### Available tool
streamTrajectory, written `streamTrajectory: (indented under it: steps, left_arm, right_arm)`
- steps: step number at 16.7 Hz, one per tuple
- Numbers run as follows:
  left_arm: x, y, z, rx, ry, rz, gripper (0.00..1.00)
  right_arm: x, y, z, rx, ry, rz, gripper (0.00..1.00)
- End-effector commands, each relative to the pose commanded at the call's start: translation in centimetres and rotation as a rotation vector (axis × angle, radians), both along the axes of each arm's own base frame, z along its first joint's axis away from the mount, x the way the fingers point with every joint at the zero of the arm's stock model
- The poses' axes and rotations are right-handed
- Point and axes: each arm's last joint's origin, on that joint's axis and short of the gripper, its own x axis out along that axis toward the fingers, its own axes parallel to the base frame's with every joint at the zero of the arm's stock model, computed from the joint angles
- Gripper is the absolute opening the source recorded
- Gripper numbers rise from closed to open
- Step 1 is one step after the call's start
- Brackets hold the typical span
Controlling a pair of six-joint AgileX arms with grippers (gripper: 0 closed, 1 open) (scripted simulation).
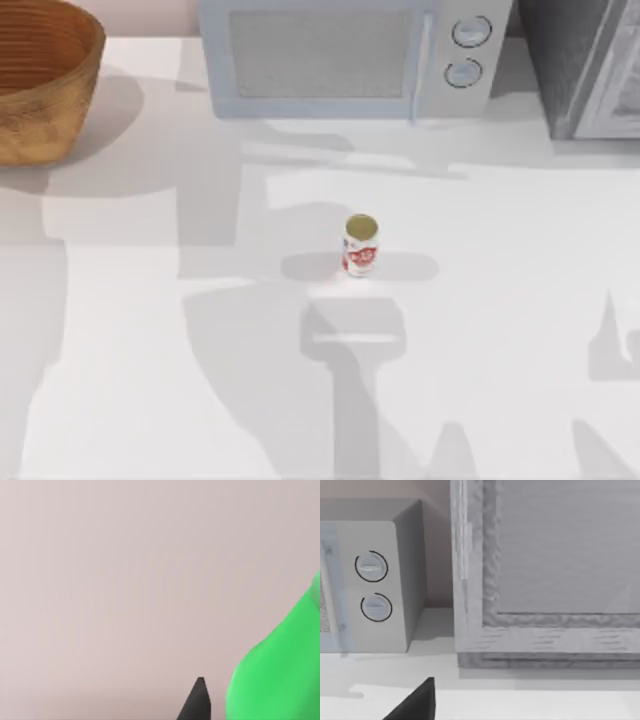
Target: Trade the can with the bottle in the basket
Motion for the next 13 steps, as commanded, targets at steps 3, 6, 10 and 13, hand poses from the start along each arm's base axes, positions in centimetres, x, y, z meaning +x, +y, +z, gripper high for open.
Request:
streamTrajectory:
  steps: [3,6,10,13]
  left_arm:
    - [0.0,0.0,0.0,0.0,0.0,0.0,0.6]
    - [0.0,0.0,0.0,0.0,0.0,0.0,0.83]
    - [0.0,0.0,0.0,0.0,0.0,0.0,1.0]
    - [0.0,0.0,0.0,0.0,0.0,0.0,1.0]
  right_arm:
    - [0.0,0.0,0.0,0.0,0.0,0.0,1.0]
    - [0.0,0.0,0.0,0.0,0.0,0.0,1.0]
    - [0.0,0.0,0.0,0.0,0.0,0.0,1.0]
    - [0.0,0.0,0.0,0.0,0.0,0.0,1.0]
